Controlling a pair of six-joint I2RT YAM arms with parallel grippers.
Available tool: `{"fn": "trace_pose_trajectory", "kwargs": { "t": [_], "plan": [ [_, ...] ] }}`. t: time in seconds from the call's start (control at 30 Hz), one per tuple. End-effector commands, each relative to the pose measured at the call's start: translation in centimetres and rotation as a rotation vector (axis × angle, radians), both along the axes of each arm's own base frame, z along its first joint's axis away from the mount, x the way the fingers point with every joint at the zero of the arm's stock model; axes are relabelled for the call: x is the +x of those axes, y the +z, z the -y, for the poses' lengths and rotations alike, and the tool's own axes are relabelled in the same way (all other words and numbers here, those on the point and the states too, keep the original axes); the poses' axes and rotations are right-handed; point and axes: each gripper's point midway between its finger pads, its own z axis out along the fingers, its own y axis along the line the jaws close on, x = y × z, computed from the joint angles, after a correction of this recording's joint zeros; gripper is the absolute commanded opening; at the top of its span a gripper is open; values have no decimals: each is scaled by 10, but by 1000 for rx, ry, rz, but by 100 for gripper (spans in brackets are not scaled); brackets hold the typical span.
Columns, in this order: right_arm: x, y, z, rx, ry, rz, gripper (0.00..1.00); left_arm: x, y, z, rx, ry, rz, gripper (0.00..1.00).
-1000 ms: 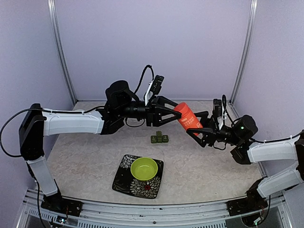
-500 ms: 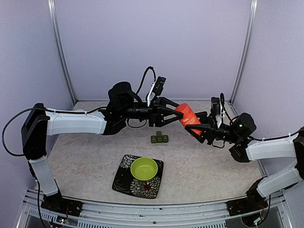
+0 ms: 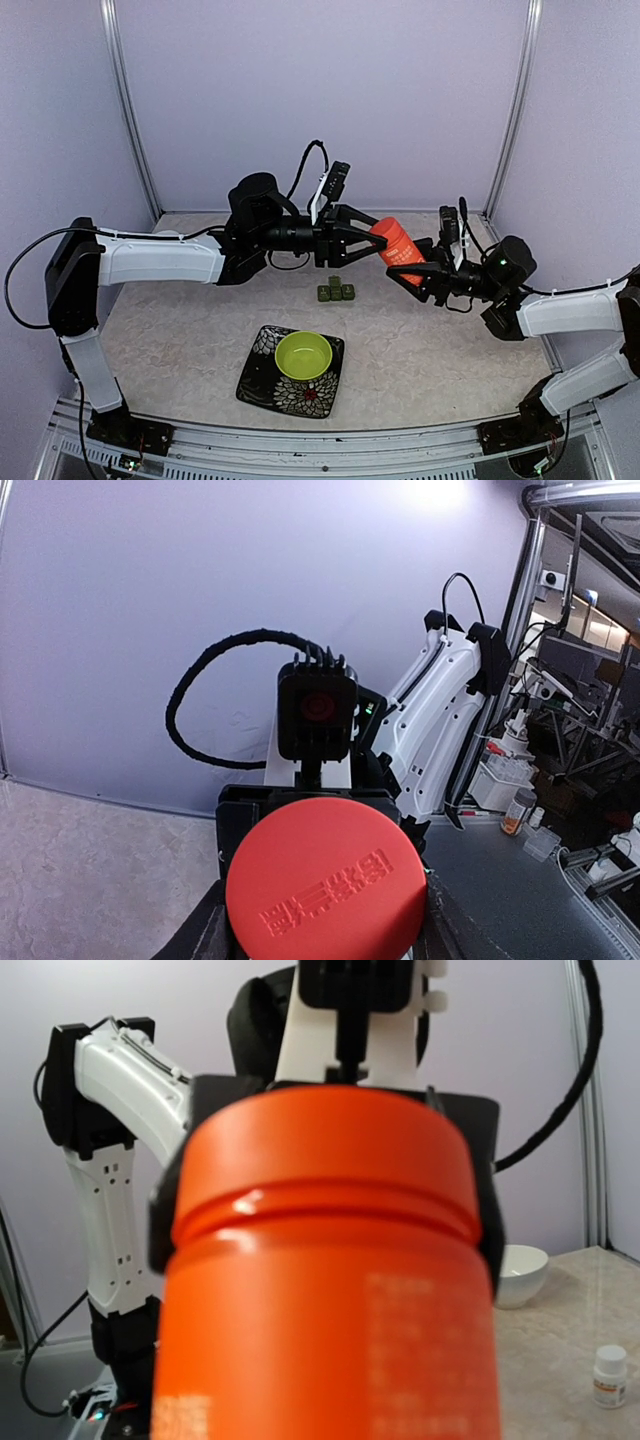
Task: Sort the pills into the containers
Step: Pass from the left arm to the right, then unscrew the lid of the pill bottle from the pill bottle.
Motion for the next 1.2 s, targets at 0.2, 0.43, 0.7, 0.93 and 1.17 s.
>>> {"fn": "trace_pose_trajectory", "kwargs": {
  "t": [0.2, 0.43, 0.7, 0.93, 1.17],
  "plan": [
    [-8, 10, -3, 26, 58, -4, 20, -3, 19, -2, -62, 6, 26, 30],
    [9, 2, 1, -54, -85, 39, 10, 26, 6, 1, 39, 167, -123, 30],
    [40, 14, 28, -108, -408, 135, 4, 51, -20, 0, 90, 298, -397, 33],
    [32, 21, 27, -123, -376, 144, 4, 39, -20, 2, 85, 251, -386, 72],
    [12, 18, 19, -117, -258, 103, 4, 39, 1, -22, 28, 316, -253, 99]
  ]
}}
